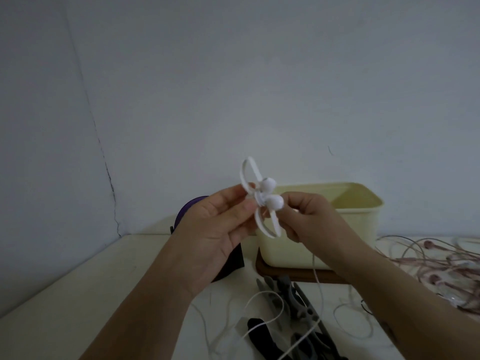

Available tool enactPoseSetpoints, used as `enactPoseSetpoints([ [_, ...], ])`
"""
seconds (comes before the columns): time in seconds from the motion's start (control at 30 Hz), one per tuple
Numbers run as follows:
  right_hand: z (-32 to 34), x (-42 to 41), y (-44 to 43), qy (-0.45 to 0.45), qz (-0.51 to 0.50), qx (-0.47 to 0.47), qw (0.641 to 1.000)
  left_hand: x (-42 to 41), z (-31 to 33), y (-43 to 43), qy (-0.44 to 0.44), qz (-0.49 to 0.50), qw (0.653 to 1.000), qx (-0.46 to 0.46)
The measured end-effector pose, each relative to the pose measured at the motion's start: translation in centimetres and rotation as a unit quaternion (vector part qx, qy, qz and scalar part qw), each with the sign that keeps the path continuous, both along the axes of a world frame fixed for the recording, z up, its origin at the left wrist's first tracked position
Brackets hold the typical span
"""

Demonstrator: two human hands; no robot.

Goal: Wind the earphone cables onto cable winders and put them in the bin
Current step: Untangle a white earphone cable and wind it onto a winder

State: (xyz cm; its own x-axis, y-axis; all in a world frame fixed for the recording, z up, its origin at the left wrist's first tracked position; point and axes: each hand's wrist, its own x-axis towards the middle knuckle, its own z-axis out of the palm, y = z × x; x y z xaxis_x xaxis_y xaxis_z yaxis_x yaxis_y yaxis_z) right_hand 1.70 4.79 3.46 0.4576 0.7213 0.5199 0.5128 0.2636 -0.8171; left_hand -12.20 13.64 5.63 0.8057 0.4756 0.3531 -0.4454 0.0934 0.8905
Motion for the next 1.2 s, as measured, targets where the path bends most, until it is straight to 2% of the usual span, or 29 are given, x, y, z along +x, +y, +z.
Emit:
enactPoseSetpoints([
  [0.13, -0.2, -0.3, 0.2, -0.105, -0.049, -0.036, 0.993, 0.1, -0.2, 0.7, 0.000, -0.017, 0.994, -0.112],
  [0.27, -0.6, -0.8, 0.4, -0.236, -0.044, -0.117, 0.964, 0.3, -0.5, 1.4, 0.003, 0.041, 0.986, -0.160],
  [0.43, 0.1, -1.5, -0.1, -0.297, -0.055, -0.181, 0.936, 0.8, -1.3, 2.1, 0.037, 0.122, 0.975, -0.184],
  [0.57, 1.1, -2.1, -1.0, -0.326, -0.052, -0.210, 0.921, 1.1, -2.0, 2.3, 0.071, 0.149, 0.976, -0.139],
  [0.77, 2.9, -2.8, -2.3, -0.343, -0.040, -0.169, 0.923, 1.7, -3.0, 2.2, 0.115, 0.207, 0.971, 0.039],
  [0.87, 3.9, -2.2, -3.2, -0.304, -0.063, -0.119, 0.943, 1.8, -3.1, 1.5, 0.096, 0.135, 0.985, 0.040],
  [1.0, 4.5, -0.6, -3.9, -0.296, -0.106, -0.036, 0.949, 2.0, -2.9, 0.7, 0.071, 0.043, 0.996, 0.021],
  [1.2, 4.5, 0.3, -4.0, -0.238, -0.123, 0.061, 0.961, 1.7, -2.8, -0.1, 0.089, 0.018, 0.986, 0.139],
])
